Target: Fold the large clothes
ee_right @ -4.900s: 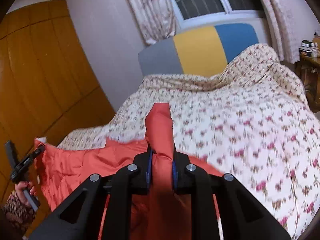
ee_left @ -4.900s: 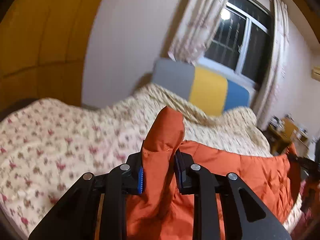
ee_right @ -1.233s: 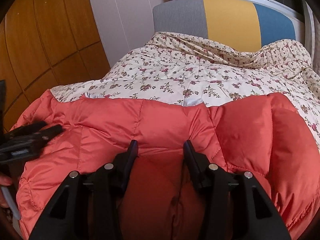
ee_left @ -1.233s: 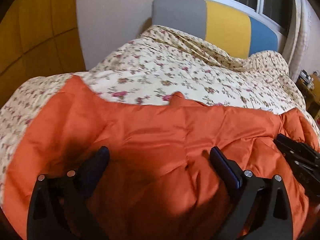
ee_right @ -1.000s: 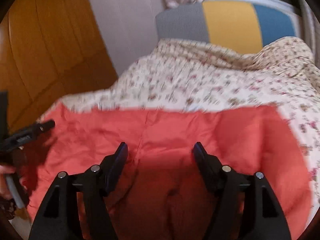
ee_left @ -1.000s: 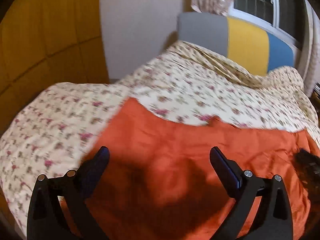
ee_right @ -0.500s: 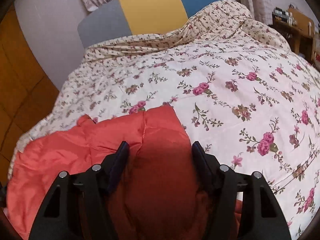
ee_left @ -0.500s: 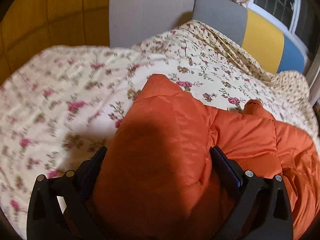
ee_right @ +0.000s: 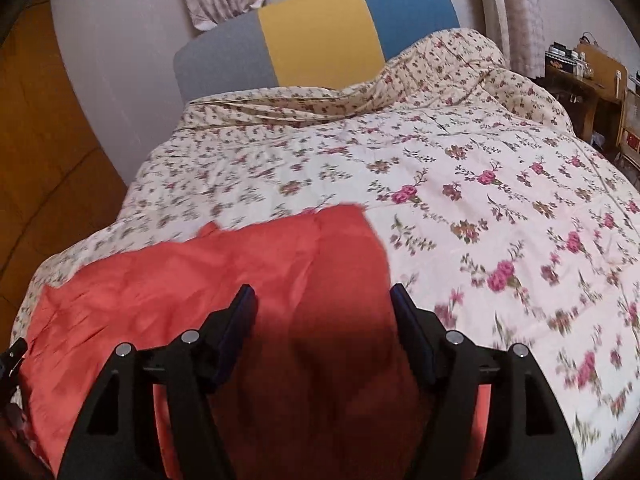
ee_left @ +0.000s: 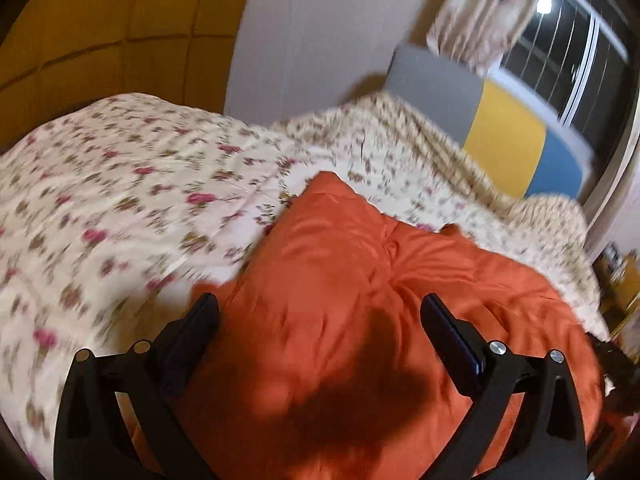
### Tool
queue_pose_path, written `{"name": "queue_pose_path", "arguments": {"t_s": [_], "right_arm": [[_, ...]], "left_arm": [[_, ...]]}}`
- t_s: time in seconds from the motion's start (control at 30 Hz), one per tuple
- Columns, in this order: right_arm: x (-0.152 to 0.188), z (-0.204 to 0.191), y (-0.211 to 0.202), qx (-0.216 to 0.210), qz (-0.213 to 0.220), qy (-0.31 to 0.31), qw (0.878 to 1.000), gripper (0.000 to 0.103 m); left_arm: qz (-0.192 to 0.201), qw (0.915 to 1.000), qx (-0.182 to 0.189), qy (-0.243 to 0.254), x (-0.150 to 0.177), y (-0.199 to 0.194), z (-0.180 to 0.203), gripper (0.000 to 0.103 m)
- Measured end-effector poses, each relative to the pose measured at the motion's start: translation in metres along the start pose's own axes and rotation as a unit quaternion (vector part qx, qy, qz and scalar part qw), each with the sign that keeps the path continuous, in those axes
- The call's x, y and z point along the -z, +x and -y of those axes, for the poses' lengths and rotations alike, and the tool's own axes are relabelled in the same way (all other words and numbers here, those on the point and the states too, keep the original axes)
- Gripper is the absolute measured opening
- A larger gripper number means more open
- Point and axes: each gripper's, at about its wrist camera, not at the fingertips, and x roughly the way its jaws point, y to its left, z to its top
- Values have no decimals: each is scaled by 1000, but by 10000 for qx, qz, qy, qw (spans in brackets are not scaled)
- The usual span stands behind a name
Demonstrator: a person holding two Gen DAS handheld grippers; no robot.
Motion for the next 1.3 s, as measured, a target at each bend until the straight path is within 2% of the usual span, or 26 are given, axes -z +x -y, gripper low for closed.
{"name": "queue_pose_path", "arguments": {"t_s": [0.1,0.23,0.37,0.57,0.73,0.87,0.93,1.0,1.07,1.17,1.3], "right_arm": [[11,-8,-21,-13,110,-47,9999,70],[21,-17,-42,-20,227,-114,9997,71],[32,-24,-60,-271,231,-88,9993,73],[52,-43,-84,-592,252,-177,9978,72],[73,-67,-94,-799,188,-341,9960,71],[89,-76,-96,-950,57,-421,9946,62],[101,-78,-98,-1093,-34,-418,9931,53],[112,-79,-101,-1314,-99,-416,9904,35],[120,-82,-105,-1451,-91,-493,9881,28],[121,-91,-111,-1575,24,-634,9855,21],[120,-106,-112,-1779,17,-775,9810,14]], "left_arm": [[173,9998,7,-105,21,-27,-7,100],[191,9995,-70,-225,40,-48,-14,100],[183,9978,80,-635,53,-67,-27,100],[203,9975,188,-651,70,-92,-29,100],[134,9934,335,-1085,90,-105,-38,100],[-44,9922,566,-1111,102,-105,-38,100],[-142,9919,657,-1081,107,-103,-36,99],[-265,9907,773,-1087,111,-99,-33,99],[-379,9880,938,-1166,114,-93,-31,99],[-512,9845,1116,-1252,114,-82,-30,87],[-467,9788,1193,-1598,107,-71,-37,86]]}}
